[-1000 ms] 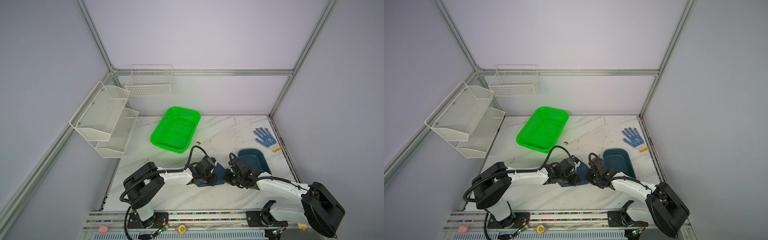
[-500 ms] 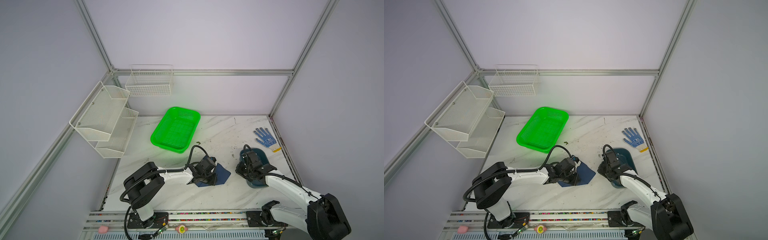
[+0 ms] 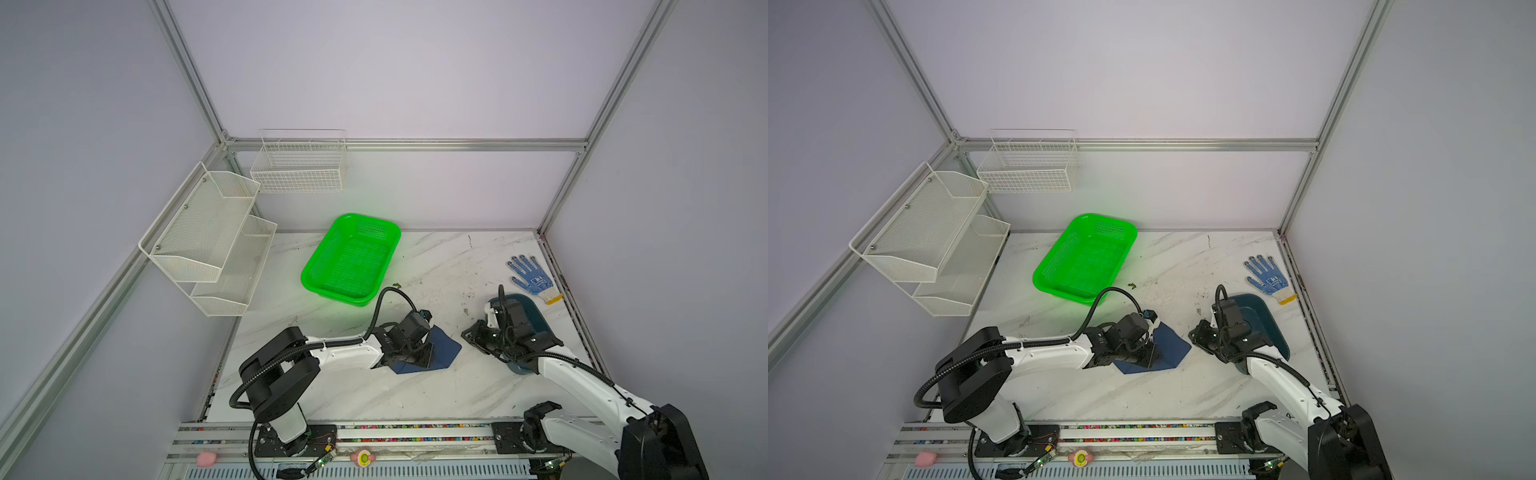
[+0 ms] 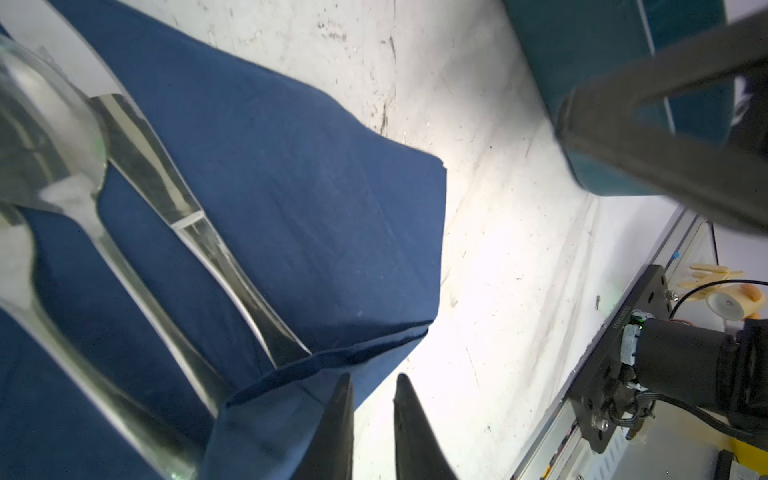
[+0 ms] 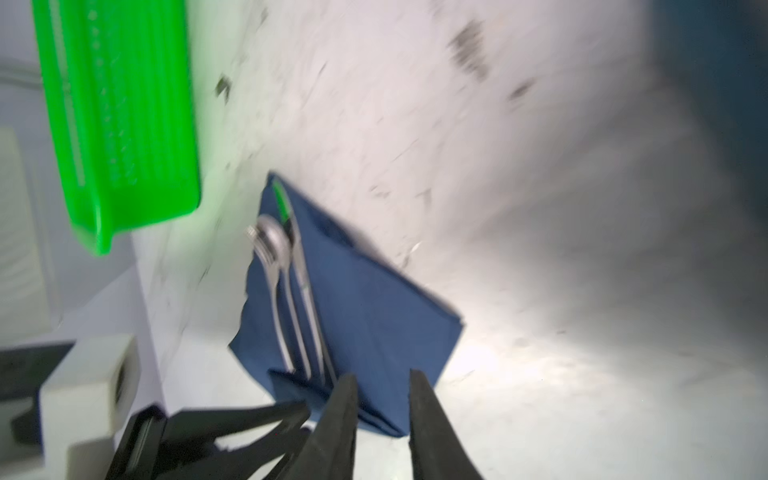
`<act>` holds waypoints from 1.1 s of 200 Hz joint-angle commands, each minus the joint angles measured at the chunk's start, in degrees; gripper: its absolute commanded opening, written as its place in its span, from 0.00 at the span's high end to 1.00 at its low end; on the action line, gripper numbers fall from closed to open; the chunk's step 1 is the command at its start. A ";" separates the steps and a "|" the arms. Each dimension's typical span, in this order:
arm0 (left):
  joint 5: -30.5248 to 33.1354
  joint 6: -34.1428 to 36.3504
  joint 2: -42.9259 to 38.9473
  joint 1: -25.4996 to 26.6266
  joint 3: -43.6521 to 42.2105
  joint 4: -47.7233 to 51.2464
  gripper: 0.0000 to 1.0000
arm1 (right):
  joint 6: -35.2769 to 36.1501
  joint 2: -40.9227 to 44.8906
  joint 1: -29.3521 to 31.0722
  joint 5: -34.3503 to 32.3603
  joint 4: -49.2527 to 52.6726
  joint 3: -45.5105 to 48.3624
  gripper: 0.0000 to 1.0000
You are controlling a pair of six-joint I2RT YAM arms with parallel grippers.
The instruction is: Place the utensils on the paper napkin and roll it up
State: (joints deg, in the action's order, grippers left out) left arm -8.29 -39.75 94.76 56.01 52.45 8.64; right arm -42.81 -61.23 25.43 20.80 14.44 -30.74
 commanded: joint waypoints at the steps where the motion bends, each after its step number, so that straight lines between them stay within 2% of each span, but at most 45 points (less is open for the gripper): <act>1: 1.18 0.45 -1.50 0.16 0.92 -0.25 0.81 | -1.61 -3.43 8.70 4.04 -3.62 -0.71 0.76; 20: 1.30 -0.04 -2.72 0.17 0.15 -1.15 0.81 | -3.83 -7.48 12.66 1.59 -3.73 -1.27 0.82; 36: 2.75 -0.16 -4.60 0.18 -0.96 -1.25 0.81 | -5.36 -8.59 13.96 2.87 -7.82 0.07 0.87; 58: 4.98 0.01 -6.83 0.10 -1.67 0.48 0.81 | -6.07 -10.35 15.23 5.10 -11.07 0.89 0.89; 97: 7.25 -0.13 -9.34 0.07 -2.98 2.16 0.81 | -5.50 -15.01 16.31 5.08 -11.84 0.40 0.90; 122: 10.39 -2.61 -11.96 0.00 -4.97 3.63 0.80 | -6.03 -17.14 16.49 3.52 -13.10 0.42 0.90; 145: 13.30 -6.00 -13.27 -1.03 -7.14 5.41 0.74 | -6.33 -18.45 16.49 1.90 -13.24 0.46 0.90; 187: 9.18 -7.93 -12.39 -3.78 -8.34 3.13 0.59 | -6.08 -18.49 16.49 1.53 -13.10 0.42 0.89; 220: 7.63 -7.99 -9.54 -5.33 -7.47 2.45 0.56 | -6.03 -18.43 16.49 1.35 -12.68 0.63 0.89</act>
State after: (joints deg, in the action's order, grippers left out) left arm 1.28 -46.98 83.57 51.64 46.13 13.28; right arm -48.51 -79.59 41.58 23.27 1.96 -30.50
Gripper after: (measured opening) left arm 0.440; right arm 0.115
